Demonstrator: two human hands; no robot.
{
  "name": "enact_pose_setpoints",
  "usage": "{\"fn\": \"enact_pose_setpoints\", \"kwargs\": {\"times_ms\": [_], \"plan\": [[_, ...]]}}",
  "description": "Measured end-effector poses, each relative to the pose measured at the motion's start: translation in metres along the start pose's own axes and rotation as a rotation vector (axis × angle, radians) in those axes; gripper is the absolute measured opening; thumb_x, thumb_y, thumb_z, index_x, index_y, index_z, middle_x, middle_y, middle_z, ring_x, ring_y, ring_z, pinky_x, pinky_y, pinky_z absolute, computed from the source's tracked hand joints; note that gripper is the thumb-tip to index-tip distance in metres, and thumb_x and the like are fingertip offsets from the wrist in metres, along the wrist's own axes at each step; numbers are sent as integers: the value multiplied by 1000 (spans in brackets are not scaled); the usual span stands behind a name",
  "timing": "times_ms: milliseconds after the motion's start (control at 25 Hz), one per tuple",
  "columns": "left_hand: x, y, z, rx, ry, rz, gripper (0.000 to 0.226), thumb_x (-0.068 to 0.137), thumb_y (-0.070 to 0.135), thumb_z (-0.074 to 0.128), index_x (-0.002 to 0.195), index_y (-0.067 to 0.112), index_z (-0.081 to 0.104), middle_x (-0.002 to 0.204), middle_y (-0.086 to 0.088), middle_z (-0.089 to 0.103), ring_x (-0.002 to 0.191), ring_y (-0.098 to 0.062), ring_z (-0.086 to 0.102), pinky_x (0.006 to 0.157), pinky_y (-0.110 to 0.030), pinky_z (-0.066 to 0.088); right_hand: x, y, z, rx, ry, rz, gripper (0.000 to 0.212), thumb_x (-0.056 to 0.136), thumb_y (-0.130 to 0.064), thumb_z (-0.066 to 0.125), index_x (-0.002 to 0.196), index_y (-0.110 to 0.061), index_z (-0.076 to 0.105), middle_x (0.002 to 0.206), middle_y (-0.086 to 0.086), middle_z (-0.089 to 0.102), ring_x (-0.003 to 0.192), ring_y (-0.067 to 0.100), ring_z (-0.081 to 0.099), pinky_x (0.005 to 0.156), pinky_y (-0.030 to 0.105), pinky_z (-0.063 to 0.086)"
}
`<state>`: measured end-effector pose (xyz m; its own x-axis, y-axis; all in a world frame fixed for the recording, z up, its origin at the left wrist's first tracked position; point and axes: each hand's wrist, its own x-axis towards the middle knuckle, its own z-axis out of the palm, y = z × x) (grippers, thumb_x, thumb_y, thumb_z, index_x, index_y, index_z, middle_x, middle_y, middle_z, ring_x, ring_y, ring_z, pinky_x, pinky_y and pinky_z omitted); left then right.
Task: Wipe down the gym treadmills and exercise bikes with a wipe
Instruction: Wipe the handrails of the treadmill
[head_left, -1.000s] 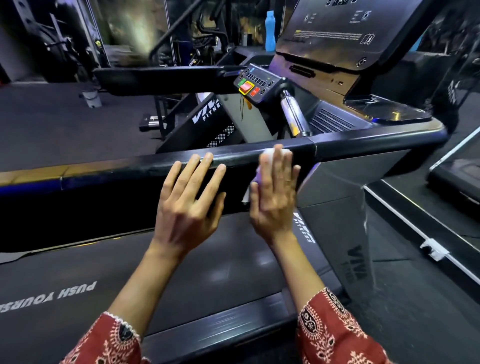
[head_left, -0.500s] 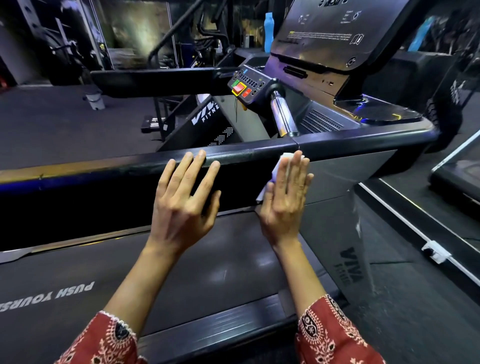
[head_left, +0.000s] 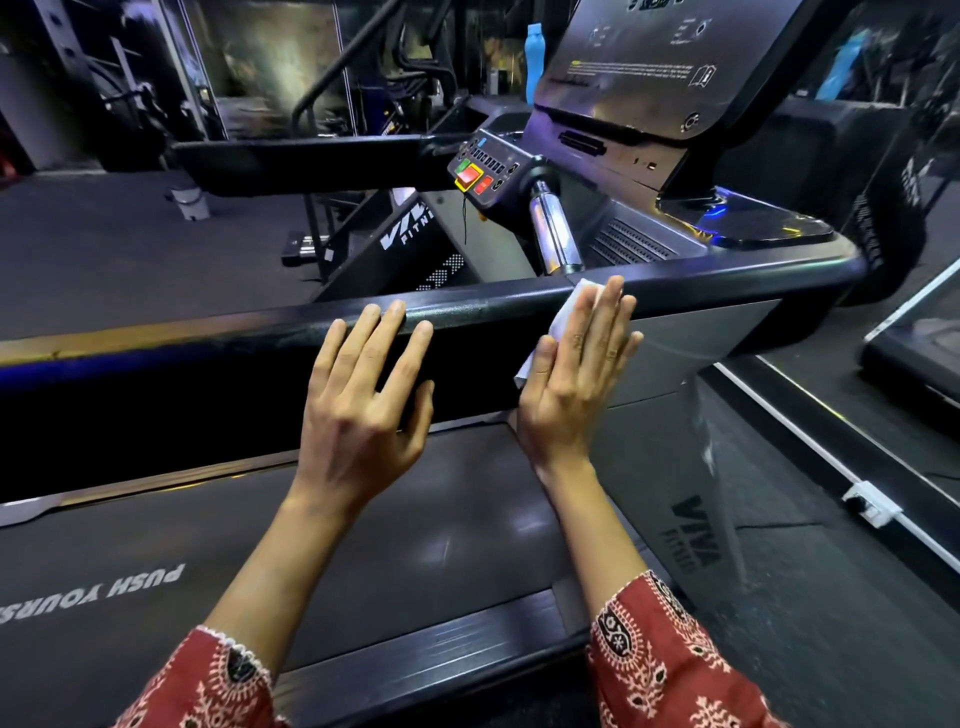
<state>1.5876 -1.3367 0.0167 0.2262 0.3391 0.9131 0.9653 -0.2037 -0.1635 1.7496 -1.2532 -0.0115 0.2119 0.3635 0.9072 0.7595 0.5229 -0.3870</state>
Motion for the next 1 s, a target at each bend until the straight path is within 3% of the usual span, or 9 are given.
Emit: {"fn": "enact_pose_setpoints", "kwargs": {"times_ms": [160, 280, 320, 440, 560, 680, 800, 920, 1000], "plan": [[0, 0, 2, 6, 3, 4, 42, 85, 14, 61, 126, 3, 60, 133, -23, 53, 127, -33, 45, 109, -47, 31, -7, -2, 0, -15, -77, -238, 45, 101, -17, 31, 141, 3, 32, 147, 22, 36, 146, 23, 9, 118, 46, 8], [-2, 1, 0, 11, 2, 4, 42, 86, 14, 61, 126, 3, 60, 133, -22, 53, 127, -32, 45, 109, -46, 31, 4, -5, 0, 28, 4, 8, 45, 102, -18, 28, 142, 3, 33, 149, 23, 34, 145, 30, 17, 118, 46, 6], [-2, 0, 0, 12, 1, 8, 41, 86, 14, 61, 126, 3, 60, 133, -22, 53, 127, -32, 45, 110, -46, 31, 3, -8, 0, 27, -9, -7, 47, 102, -19, 28, 143, 3, 32, 151, 22, 30, 145, 31, 16, 118, 46, 5], [-2, -2, 0, 12, 1, 17, 41, 87, 15, 61, 127, 4, 60, 134, -21, 53, 128, -31, 45, 110, -45, 31, -17, -12, 1, 40, -107, -223, 55, 103, -23, 26, 153, -10, 8, 160, 4, -1, 147, 21, -2, 119, 43, -3], [-6, -5, -1, 30, 23, 12, 40, 88, 16, 61, 126, 5, 60, 134, -20, 53, 128, -31, 45, 110, -44, 31, -32, -17, 3, 101, -122, -42, 57, 104, -30, 18, 151, -21, -12, 158, -8, -20, 147, 17, -11, 119, 39, -8], [-11, -10, -2, 41, 25, 19, 40, 88, 17, 62, 126, 5, 60, 134, -20, 52, 128, -31, 45, 110, -43, 31, -51, -13, 8, 53, -166, -191, 57, 104, -31, 18, 151, -20, -12, 158, -6, -20, 147, 15, -12, 118, 39, -11], [-17, -14, -6, 61, 32, 11, 40, 88, 16, 63, 126, 5, 60, 135, -19, 51, 129, -30, 45, 110, -43, 31, -54, -17, 11, 78, -126, -54, 57, 104, -34, 18, 152, -20, -9, 159, -7, -18, 147, 15, -11, 118, 41, -11], [-24, -19, -11, 82, 29, 11, 41, 87, 15, 63, 127, 5, 59, 136, -19, 50, 130, -30, 44, 110, -44, 31, -68, -22, 13, 81, -148, -203, 55, 104, -33, 17, 153, -20, -7, 159, -7, -15, 147, 13, -9, 117, 40, -11], [-29, -24, -14, 96, 32, -12, 42, 87, 16, 63, 128, 4, 58, 137, -19, 49, 130, -31, 43, 111, -44, 31, -68, -27, 15, 121, -117, -68, 54, 105, -31, 18, 153, -23, -5, 159, -10, -13, 147, 13, -7, 118, 41, -9]]}}
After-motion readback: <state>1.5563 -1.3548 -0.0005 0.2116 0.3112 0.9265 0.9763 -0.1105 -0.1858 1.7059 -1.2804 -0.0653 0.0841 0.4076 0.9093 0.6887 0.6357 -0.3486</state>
